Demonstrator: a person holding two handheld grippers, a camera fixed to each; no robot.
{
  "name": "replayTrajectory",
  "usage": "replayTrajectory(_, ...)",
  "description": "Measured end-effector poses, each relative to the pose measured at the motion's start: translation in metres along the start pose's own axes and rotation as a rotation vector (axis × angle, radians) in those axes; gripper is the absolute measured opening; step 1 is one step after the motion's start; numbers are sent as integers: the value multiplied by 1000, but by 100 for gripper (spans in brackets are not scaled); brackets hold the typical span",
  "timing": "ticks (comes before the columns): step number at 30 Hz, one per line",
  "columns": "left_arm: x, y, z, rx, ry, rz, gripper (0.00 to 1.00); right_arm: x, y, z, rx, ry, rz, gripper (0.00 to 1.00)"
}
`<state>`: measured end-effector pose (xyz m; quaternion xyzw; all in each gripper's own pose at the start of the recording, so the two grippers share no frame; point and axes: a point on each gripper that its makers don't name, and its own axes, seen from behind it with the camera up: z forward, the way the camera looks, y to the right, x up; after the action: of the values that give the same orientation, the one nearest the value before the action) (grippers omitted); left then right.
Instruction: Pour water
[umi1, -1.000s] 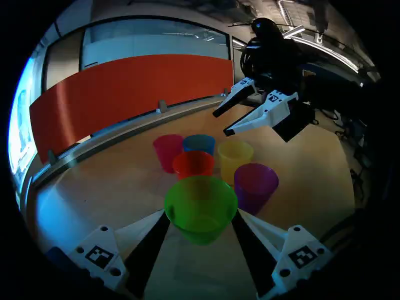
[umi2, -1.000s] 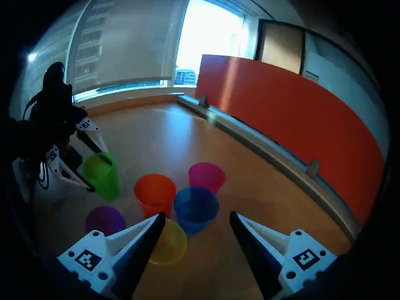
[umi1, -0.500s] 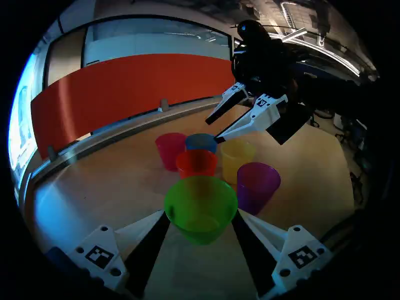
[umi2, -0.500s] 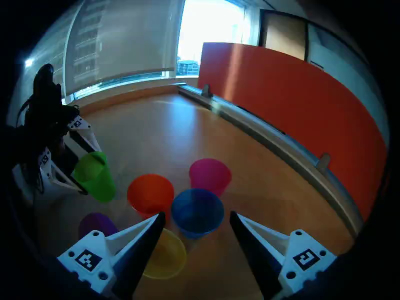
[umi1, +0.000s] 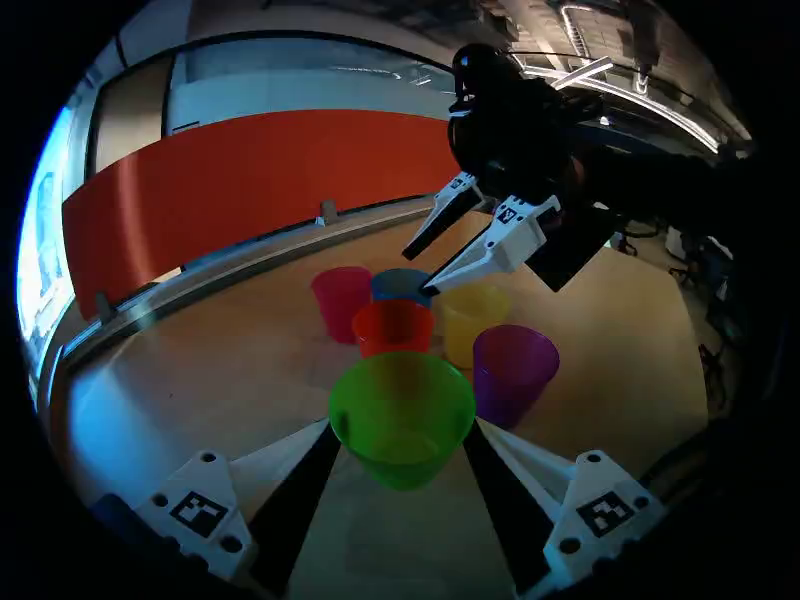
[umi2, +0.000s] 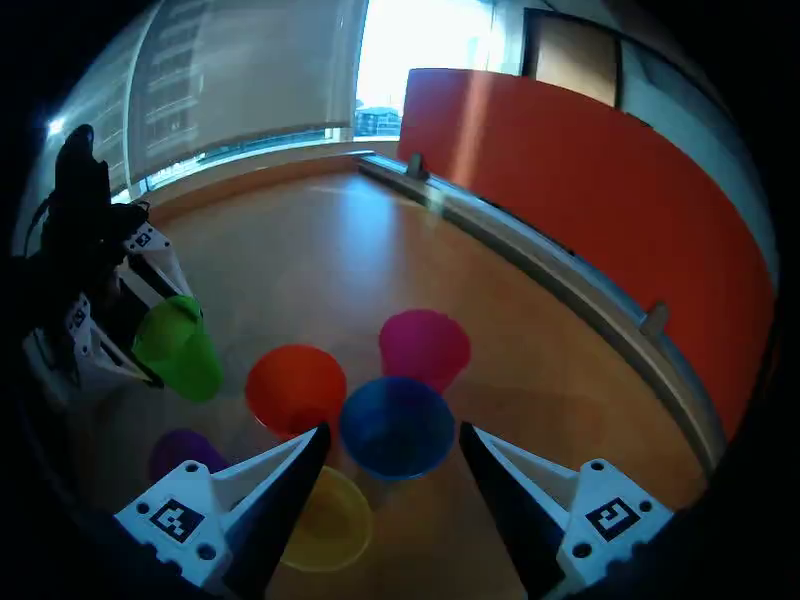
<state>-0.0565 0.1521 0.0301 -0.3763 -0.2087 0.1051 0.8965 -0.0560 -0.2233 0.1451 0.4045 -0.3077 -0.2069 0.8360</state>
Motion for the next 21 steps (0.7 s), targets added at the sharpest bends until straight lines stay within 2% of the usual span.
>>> replayTrajectory(14,-2,-3,3,-2,2,-9,85,-6,2,7,6,-55,8,100)
replayTrajectory(21,-2,-4,4,-2,3,-10,85,-8,1,13,18,-83,33,100)
